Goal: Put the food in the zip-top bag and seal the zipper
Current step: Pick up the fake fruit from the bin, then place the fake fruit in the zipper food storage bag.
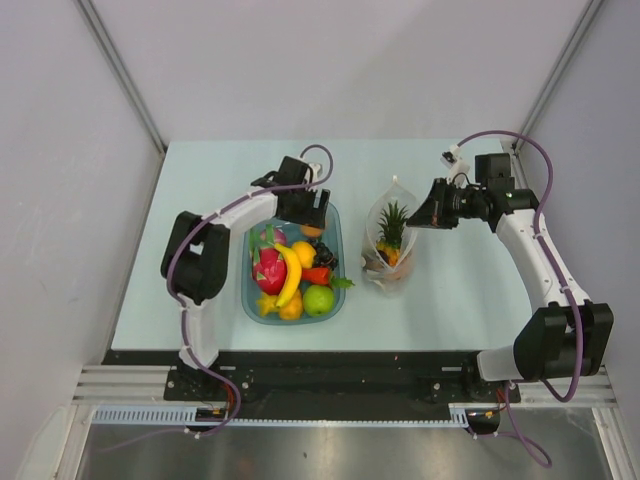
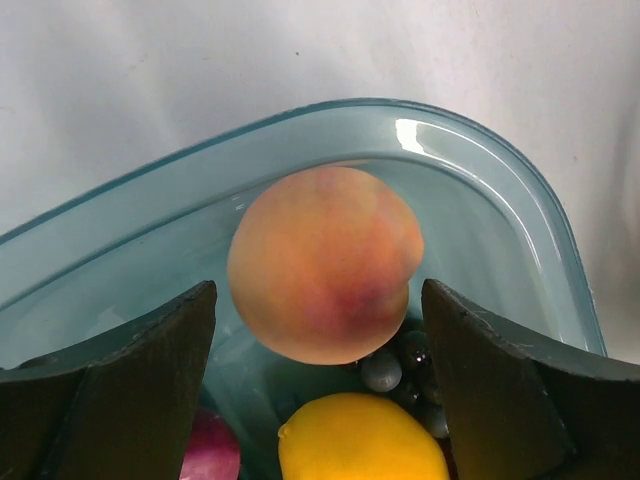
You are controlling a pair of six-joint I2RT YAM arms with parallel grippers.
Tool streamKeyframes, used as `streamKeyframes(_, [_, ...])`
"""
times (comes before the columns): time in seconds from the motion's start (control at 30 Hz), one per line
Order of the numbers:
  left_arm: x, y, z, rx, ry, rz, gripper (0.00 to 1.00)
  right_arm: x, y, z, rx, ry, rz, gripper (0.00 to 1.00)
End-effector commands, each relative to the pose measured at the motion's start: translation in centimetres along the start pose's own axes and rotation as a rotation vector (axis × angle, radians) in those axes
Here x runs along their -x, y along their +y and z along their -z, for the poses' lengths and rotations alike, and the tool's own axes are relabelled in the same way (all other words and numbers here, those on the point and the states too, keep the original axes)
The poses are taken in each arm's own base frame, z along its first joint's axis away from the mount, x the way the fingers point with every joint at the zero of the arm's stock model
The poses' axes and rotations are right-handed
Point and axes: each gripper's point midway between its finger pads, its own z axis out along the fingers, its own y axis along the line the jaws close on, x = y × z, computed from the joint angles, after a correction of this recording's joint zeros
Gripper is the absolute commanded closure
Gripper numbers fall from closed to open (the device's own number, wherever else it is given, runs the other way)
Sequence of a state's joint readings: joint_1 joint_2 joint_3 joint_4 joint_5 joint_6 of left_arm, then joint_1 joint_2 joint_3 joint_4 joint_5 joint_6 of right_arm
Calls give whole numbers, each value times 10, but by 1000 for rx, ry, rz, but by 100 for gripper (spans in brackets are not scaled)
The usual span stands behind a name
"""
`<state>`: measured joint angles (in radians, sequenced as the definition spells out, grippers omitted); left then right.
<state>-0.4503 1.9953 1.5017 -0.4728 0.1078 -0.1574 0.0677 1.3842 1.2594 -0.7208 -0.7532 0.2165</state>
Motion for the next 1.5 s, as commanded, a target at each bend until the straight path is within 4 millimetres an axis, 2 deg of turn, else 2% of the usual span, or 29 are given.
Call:
streamKeyframes(0.0, [15, -12, -3, -32, -34, 2, 13, 15, 9, 5, 11, -42, 43, 100])
streamKeyframes(0.1, [11, -17, -1, -59, -18, 6, 18, 14, 9, 6, 13, -43, 42, 100])
streamKeyframes(0.13, [13, -20, 4, -76, -26, 3, 26, 15, 10, 6, 12, -45, 43, 100])
streamKeyframes(0.23, [30, -28, 26, -116, -96, 3, 40, 14, 10, 7, 11, -46, 43, 100])
streamKeyframes(0.27, [43, -32, 48, -123, -158, -5, 43, 14, 11, 7, 12, -47, 47, 100])
streamKeyframes(0.33, [62, -38, 73, -135, -233, -20, 51, 13, 10, 8, 11, -47, 47, 100])
streamKeyframes(0.37, [81, -42, 98, -138, -302, -29, 51, 13, 10, 7, 12, -47, 45, 100])
streamKeyframes(0.43, [99, -55, 126, -174, -368, -50, 52, 13, 12, 7, 18, -46, 51, 100])
streamKeyframes(0.47, [120, -66, 157, -203, -449, -70, 52, 13, 13, 7, 19, -47, 54, 100])
streamKeyframes(0.5, [127, -83, 172, -238, -486, -96, 51, 13, 12, 6, 19, -46, 53, 100])
streamKeyframes(0.53, [144, -102, 198, -294, -549, -128, 51, 13, 14, 6, 22, -45, 57, 100])
streamKeyframes(0.57, [146, -127, 214, -347, -573, -166, 50, 13, 14, 6, 23, -44, 59, 100])
streamKeyframes(0.63, [158, -161, 246, -421, -632, -222, 50, 13, 16, 5, 26, -46, 63, 100])
streamKeyframes(0.67, [150, -186, 251, -455, -625, -281, 49, 13, 17, 5, 27, -46, 63, 100])
streamKeyframes(0.73, [144, -205, 248, -441, -619, -347, 49, 14, 18, 4, 32, -46, 67, 100])
streamKeyframes(0.77, [132, -222, 244, -461, -600, -379, 49, 14, 19, 5, 32, -47, 69, 100])
streamKeyframes(0.83, [118, -231, 224, -458, -553, -401, 49, 14, 20, 6, 31, -47, 78, 100])
streamKeyframes(0.97, [87, -247, 199, -464, -456, -459, 50, 12, 19, 9, 24, -48, 78, 100])
streamKeyframes(1.07, [62, -245, 180, -428, -373, -500, 41, 11, 19, 10, 22, -48, 76, 100])
streamKeyframes(1.13, [51, -239, 173, -406, -322, -500, 27, 10, 18, 11, 20, -45, 75, 100])
streamKeyframes(1.17, [50, -236, 174, -394, -319, -500, 21, 11, 18, 11, 21, -46, 76, 100])
streamKeyframes(1.2, [51, -233, 175, -376, -323, -496, 9, 10, 17, 11, 18, -45, 71, 100])
streamKeyframes(1.23, [54, -230, 178, -362, -344, -523, 2, 11, 18, 11, 21, -47, 75, 100])
streamKeyframes(1.33, [69, -221, 199, -344, -418, -511, 0, 11, 18, 9, 28, -42, 71, 100])
streamKeyframes(1.37, [78, -209, 212, -339, -450, -481, 0, 11, 16, 8, 27, -40, 69, 100])
streamKeyframes(1.43, [77, -201, 222, -393, -449, -460, 0, 13, 17, 8, 28, -43, 70, 100])
streamKeyframes(1.47, [81, -181, 222, -379, -449, -439, 0, 13, 17, 8, 30, -42, 70, 100])
